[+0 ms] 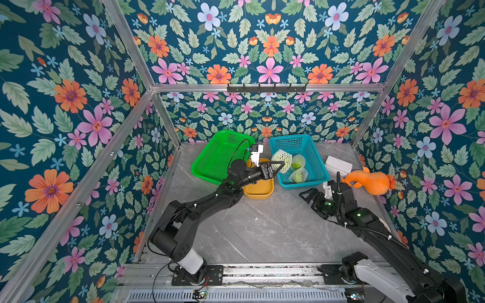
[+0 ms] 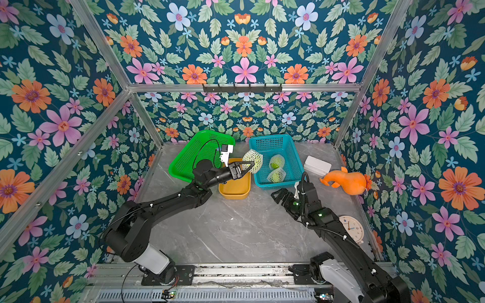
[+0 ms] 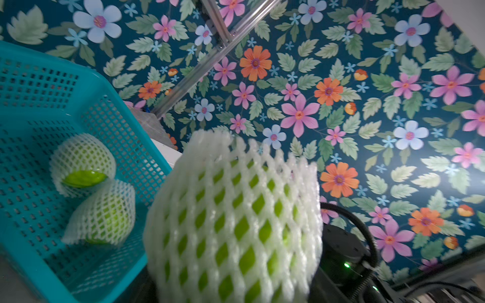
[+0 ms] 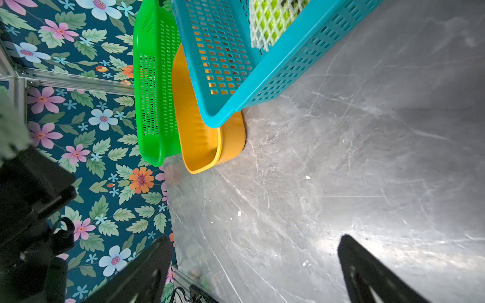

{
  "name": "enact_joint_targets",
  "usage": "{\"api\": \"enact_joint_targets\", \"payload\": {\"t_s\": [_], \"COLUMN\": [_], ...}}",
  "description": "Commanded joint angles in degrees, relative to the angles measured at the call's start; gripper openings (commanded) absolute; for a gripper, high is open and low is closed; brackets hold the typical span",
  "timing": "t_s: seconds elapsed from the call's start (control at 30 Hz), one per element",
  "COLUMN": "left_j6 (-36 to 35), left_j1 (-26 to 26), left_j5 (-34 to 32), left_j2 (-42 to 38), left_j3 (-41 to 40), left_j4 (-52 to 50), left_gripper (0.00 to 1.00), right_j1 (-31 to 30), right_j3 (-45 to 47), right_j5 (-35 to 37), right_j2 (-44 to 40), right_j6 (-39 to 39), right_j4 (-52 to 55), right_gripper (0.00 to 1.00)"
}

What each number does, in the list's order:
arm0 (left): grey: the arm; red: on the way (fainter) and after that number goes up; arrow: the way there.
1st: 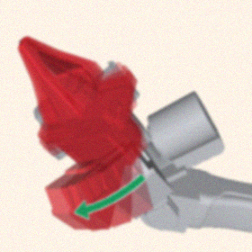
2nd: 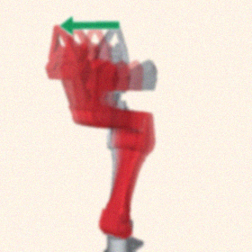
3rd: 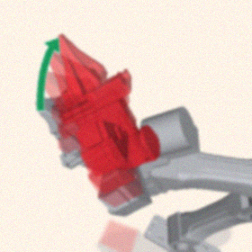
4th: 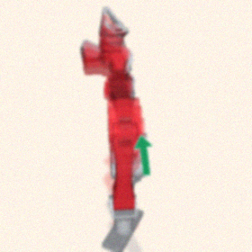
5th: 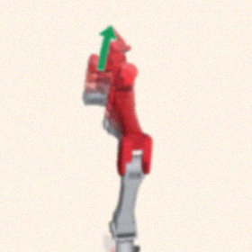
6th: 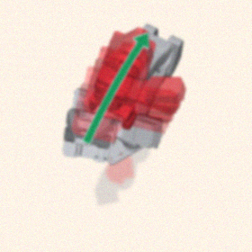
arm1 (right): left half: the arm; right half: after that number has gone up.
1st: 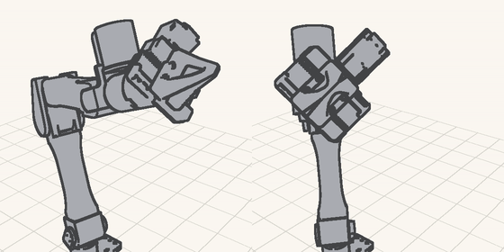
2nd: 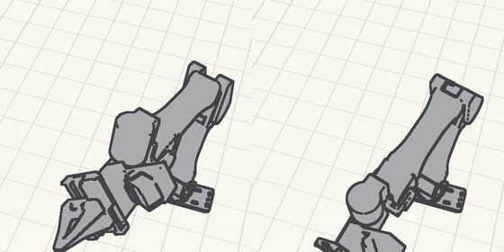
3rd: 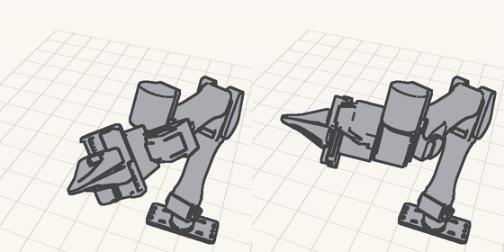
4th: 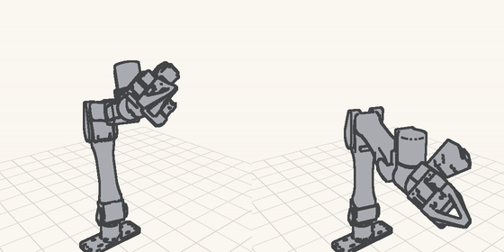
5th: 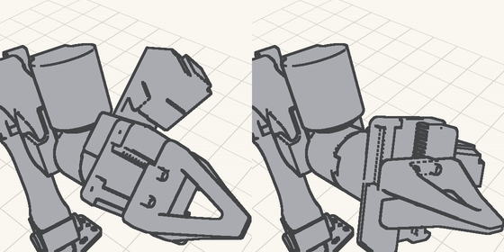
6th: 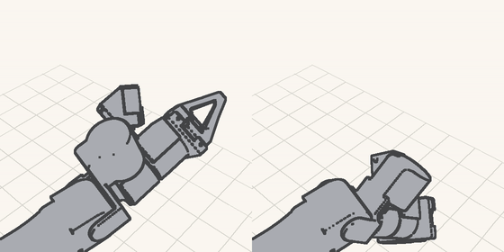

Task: Sleeve custard apples in foam nets
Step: Place the custard apple in the basket.

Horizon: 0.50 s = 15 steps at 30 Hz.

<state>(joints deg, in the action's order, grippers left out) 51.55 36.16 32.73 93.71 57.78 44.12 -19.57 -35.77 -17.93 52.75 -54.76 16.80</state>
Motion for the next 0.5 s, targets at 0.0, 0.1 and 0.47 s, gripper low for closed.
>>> {"api": "enact_joint_targets", "payload": {"t_s": [0.0, 0.1, 0.47], "left_j6": [-6.5, -7.1, -21.0], "left_j1": [-0.1, 0.0, 3.3], "left_j5": [-6.2, -7.8, -15.6], "left_j2": [4.8, 11.3, 31.0], "left_j3": [5.4, 12.5, 41.6], "left_j4": [-9.4, -13.5, -40.0], "left_gripper": [0.53, 0.53, 0.54], "right_j1": [0.2, 0.4, 1.0], "right_j3": [-1.0, -1.9, -3.0], "right_j5": [2.1, 3.3, 6.1], "right_j2": [0.1, 0.3, 1.1], "right_j6": [2.7, 4.4, 8.9], "right_j4": [2.0, 3.7, 6.9], "right_gripper": [0.99, 0.99, 0.99]}}
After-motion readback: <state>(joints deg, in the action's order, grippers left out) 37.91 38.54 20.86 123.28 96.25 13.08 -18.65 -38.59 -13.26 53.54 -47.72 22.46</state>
